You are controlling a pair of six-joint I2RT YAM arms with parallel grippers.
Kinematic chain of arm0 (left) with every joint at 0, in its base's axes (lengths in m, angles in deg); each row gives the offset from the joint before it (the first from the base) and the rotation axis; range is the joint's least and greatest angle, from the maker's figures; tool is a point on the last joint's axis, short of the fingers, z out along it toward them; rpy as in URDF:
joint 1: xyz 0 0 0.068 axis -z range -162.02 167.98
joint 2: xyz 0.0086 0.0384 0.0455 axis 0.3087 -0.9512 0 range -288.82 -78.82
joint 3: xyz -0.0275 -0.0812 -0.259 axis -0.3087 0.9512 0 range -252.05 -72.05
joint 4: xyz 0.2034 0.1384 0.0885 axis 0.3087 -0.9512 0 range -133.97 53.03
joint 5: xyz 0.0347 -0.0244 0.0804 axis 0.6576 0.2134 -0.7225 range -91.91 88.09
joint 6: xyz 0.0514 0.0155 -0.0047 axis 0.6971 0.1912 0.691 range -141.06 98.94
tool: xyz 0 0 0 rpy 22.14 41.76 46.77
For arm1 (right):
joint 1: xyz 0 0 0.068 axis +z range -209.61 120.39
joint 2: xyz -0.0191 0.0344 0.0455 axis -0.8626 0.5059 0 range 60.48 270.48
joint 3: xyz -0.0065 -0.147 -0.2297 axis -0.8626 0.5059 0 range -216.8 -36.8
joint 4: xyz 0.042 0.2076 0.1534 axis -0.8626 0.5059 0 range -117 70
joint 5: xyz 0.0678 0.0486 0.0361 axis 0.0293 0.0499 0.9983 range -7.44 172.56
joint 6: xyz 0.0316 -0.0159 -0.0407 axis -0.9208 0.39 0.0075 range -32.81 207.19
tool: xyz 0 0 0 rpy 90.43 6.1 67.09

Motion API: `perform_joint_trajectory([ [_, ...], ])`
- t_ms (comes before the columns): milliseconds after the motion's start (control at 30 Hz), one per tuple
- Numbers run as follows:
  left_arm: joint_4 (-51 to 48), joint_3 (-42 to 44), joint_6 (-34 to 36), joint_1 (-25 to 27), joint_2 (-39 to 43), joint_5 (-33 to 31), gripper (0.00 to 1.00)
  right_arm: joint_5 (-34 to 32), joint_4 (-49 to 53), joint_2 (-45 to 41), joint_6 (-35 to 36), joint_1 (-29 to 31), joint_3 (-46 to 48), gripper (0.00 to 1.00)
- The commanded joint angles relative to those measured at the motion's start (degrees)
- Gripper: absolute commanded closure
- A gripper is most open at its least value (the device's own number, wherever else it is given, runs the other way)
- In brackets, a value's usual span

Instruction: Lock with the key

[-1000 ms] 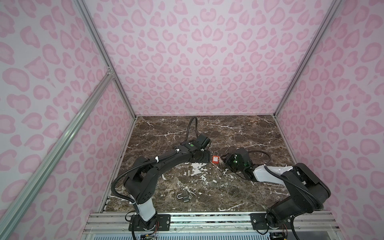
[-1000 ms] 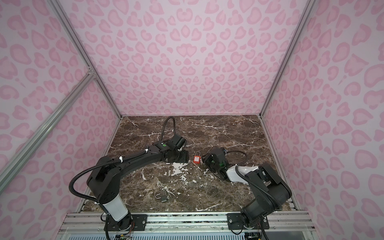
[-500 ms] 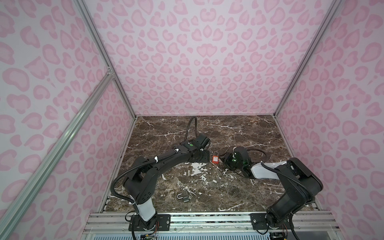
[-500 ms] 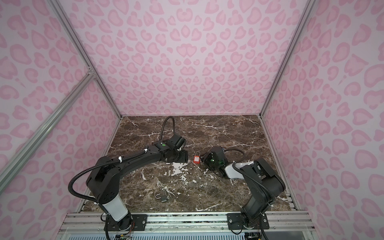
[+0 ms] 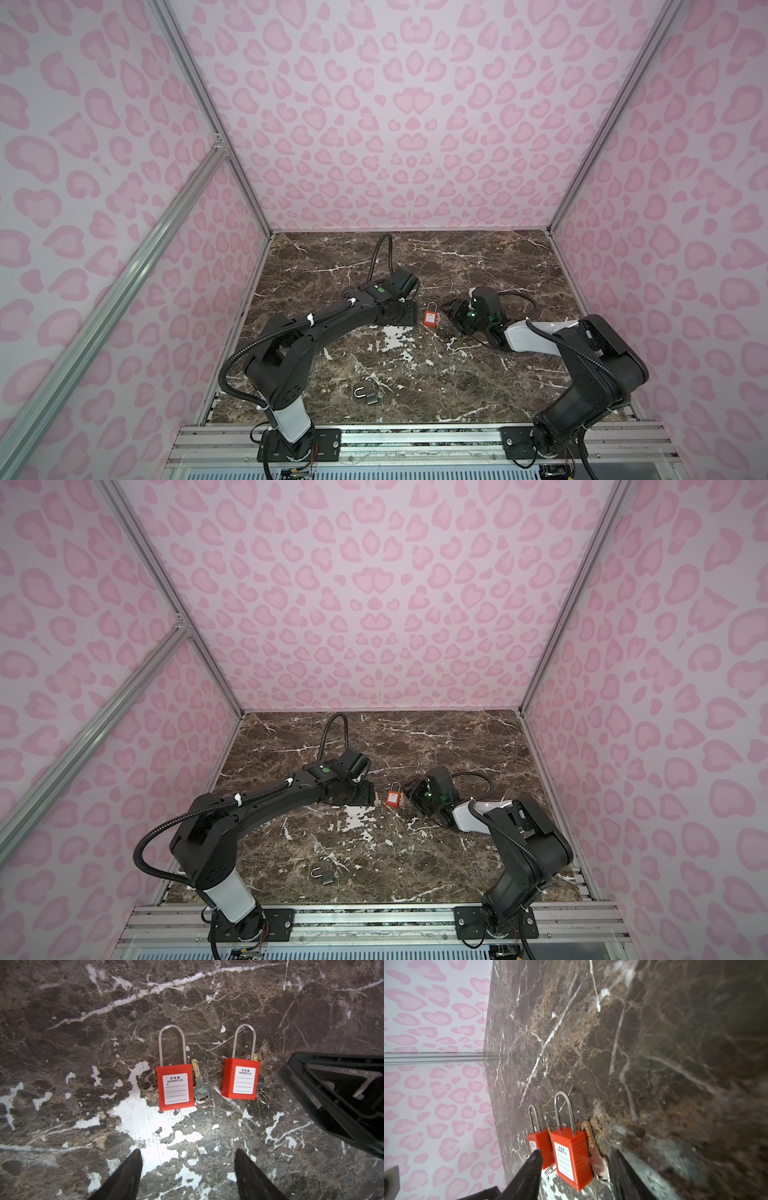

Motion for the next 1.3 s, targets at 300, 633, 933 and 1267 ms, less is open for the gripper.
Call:
perform_joint_trajectory([
  [300,-1.0,0.82,0.06,-0.12,1.85,-1.35,0.28,9.16,-0.55,8.96,4.03,-2.02,-8.24,0.53],
  [633,-1.42,1.79,-0.03,-0.25,2.66,-1.73,0.28,12.69,-4.82,12.54,1.95,-1.96,-9.67,0.63],
  [933,-2.46,2.33,0.13,-0.5,3.57,-1.88,0.28,11.88,-4.24,11.1,2.33,-2.23,-8.84,0.59],
  [1267,-4.8,11.07,-1.51,-0.76,9.1,-1.36,0.28,7.07,16.92,1.0,24.43,-0.92,-14.15,0.55],
])
